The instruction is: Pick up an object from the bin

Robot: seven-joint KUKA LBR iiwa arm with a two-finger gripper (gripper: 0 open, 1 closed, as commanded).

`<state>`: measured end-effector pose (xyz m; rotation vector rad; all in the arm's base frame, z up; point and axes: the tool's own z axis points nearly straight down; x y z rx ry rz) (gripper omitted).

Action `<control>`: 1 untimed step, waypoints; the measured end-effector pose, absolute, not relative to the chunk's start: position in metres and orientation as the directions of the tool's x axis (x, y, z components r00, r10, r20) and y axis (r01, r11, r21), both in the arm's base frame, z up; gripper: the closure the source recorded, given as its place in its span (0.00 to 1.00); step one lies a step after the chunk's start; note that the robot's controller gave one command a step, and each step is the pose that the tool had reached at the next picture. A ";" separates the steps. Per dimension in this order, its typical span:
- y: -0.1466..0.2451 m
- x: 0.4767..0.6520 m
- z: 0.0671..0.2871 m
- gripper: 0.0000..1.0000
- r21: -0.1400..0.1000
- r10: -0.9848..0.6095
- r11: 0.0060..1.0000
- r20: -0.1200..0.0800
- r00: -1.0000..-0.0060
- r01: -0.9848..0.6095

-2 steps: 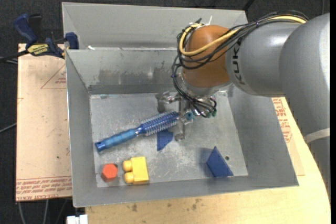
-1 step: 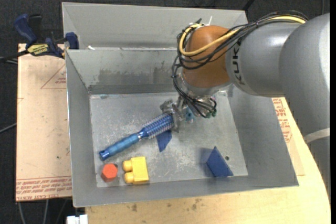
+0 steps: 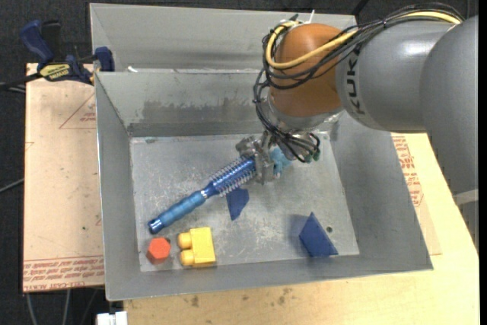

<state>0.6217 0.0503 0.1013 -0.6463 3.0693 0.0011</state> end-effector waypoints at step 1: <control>0.051 0.623 0.144 1.00 -0.002 -0.402 0.915 -0.007 -0.915 -0.402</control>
Offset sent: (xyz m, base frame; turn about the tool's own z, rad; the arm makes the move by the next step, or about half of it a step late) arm 0.0001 0.0000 0.0409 0.0000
